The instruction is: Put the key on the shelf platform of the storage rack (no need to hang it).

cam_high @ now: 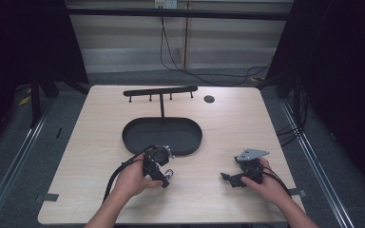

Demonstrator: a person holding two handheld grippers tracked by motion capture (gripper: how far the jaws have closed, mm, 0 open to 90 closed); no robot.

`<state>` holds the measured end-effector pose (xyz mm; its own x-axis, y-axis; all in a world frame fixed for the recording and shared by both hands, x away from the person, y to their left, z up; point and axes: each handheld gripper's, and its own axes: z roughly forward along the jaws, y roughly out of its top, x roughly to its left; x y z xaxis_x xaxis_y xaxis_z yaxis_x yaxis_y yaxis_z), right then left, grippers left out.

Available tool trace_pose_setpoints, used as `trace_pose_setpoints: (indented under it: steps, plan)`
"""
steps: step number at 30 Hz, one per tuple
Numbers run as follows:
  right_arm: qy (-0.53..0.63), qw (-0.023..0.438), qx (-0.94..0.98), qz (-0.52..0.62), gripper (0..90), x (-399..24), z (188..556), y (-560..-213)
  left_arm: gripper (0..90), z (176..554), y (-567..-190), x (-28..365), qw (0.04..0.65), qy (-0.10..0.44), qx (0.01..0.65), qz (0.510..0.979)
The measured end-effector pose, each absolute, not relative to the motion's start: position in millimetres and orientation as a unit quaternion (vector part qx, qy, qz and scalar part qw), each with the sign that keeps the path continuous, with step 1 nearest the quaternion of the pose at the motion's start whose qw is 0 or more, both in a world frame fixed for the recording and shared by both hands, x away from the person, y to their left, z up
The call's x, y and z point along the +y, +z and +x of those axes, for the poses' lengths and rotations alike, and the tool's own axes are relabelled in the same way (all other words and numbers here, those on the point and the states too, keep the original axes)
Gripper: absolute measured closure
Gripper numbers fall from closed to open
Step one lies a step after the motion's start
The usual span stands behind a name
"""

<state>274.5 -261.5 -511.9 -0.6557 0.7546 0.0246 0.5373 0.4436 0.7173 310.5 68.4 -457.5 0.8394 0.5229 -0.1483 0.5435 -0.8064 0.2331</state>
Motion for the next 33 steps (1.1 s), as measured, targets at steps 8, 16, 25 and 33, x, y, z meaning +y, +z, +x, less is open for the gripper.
trace_pose_setpoints:
  steps: [8, 16, 25, 33]
  plan:
    - [0.359, 0.151, 0.836, 0.386, 10.6, -261.5, 274.5, -511.9, 50.4, 311.9, -462.2, 60.8, 0.113, -0.026, 0.285, 0.952]
    - [0.359, 0.151, 0.836, 0.386, 10.6, -261.4, 274.5, -511.9, 56.3, 309.0, -465.3, 55.5, 0.097, -0.013, 0.282, 0.955]
    - [0.359, 0.151, 0.836, 0.386, 10.6, -261.4, 274.5, -511.9, 68.7, 308.2, -464.2, 54.4, 0.086, -0.003, 0.282, 0.955]
    - [0.359, 0.152, 0.836, 0.386, 10.7, -261.4, 274.5, -511.9, 68.9, 310.1, -459.1, 61.1, 0.09, -0.017, 0.289, 0.953]
